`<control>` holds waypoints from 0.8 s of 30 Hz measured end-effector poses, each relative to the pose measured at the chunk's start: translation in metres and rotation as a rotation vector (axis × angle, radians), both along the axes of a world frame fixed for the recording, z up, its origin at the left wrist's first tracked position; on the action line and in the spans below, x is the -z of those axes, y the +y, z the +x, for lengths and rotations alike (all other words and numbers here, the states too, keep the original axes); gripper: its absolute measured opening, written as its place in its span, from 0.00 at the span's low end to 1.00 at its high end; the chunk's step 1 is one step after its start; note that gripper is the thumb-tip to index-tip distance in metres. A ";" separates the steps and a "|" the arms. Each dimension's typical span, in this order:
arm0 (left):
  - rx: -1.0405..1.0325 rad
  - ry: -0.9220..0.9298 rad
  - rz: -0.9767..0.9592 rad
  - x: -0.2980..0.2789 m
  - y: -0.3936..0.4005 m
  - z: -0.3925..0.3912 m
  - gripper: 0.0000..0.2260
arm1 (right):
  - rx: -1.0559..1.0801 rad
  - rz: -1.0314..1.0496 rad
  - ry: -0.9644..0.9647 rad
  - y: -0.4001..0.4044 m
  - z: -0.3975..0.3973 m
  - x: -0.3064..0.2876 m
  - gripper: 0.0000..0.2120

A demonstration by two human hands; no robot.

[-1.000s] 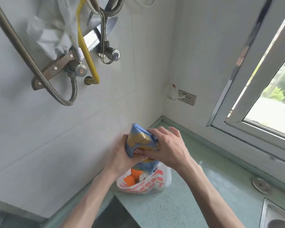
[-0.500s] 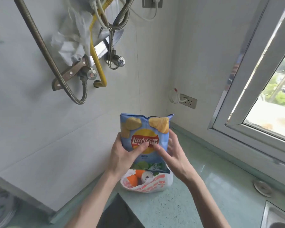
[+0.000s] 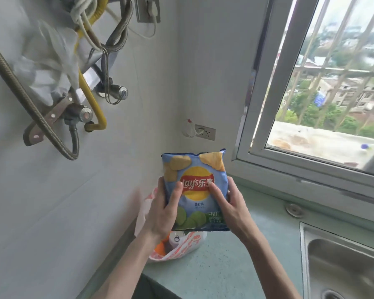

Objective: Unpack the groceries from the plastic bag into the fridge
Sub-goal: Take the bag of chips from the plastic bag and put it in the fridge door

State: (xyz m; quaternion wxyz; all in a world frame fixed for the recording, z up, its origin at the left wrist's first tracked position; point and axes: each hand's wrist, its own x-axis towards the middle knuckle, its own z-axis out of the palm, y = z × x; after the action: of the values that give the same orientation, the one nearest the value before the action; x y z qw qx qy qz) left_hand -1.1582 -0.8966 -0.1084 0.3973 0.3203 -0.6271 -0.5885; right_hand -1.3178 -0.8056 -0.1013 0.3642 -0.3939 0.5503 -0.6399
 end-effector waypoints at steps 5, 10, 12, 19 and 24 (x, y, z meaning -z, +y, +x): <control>0.135 0.031 -0.060 -0.004 0.006 -0.011 0.12 | 0.154 -0.004 -0.017 0.028 0.007 -0.004 0.13; 0.322 0.026 -0.040 0.000 0.019 -0.026 0.10 | 0.328 0.007 -0.018 0.067 0.015 0.001 0.14; 0.378 -0.013 -0.062 0.005 0.027 -0.034 0.11 | 0.406 0.022 0.007 0.086 0.018 0.004 0.14; 0.623 -0.006 -0.041 0.001 0.088 -0.067 0.13 | 0.693 0.007 0.013 0.166 0.025 0.002 0.15; 0.792 0.019 -0.026 -0.008 0.147 -0.092 0.13 | 0.865 0.009 0.027 0.235 0.030 -0.009 0.15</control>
State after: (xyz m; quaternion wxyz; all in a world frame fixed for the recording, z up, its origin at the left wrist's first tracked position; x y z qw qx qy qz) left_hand -1.2505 -0.7492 -0.1004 0.1495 0.0431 -0.7058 -0.6911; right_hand -1.2874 -0.5708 -0.0923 0.0569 -0.1336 0.6723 -0.7259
